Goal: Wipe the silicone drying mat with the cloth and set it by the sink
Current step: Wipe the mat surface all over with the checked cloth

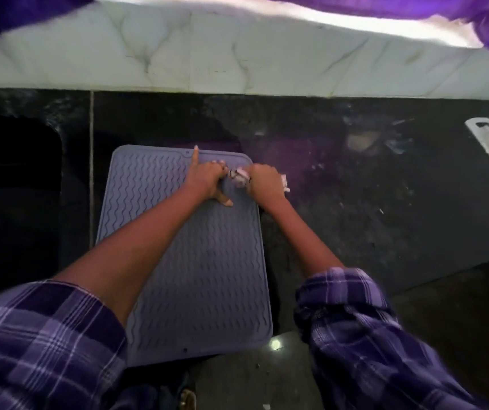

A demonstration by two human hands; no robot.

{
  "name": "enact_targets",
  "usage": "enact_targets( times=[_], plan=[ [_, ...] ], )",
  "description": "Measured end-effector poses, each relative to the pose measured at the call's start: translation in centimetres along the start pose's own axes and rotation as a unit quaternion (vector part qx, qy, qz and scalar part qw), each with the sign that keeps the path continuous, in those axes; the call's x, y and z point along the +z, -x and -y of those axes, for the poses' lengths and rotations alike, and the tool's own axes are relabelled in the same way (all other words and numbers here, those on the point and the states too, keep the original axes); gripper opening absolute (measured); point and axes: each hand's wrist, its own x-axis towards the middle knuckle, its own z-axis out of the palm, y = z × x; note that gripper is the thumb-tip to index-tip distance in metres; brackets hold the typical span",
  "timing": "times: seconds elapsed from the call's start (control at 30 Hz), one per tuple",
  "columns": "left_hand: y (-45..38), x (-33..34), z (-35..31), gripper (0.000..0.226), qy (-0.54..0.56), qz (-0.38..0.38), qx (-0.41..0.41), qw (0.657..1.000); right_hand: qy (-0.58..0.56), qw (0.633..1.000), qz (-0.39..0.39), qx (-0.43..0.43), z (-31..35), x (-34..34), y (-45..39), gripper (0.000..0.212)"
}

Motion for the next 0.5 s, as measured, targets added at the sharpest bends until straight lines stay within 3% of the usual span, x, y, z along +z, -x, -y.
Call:
enact_targets(
  times=[0.1,0.2,0.37,0.5],
  plan=[
    [0.1,-0.1,-0.2,0.088,-0.031,-0.001,-0.001,1.000,-0.025,0.995,0.097,-0.017,-0.3,-0.5,5.2,0.022],
    [0.3,-0.3,-0.2,0.089,-0.019,0.010,-0.005,1.000,-0.031,0.978,0.205,-0.002,-1.0,-3.2,4.3,0.011],
    [-0.1,-0.5,-0.3,0.079,0.001,0.013,-0.010,1.000,-0.037,0.998,0.059,0.000,-0.5,-4.7,0.6,0.020],
    [0.0,0.0,-0.5,0.070,-0.037,-0.008,-0.009,0.999,0.041,0.997,0.060,-0.041,1.4,-1.2,4.3,0.026]
  ],
)
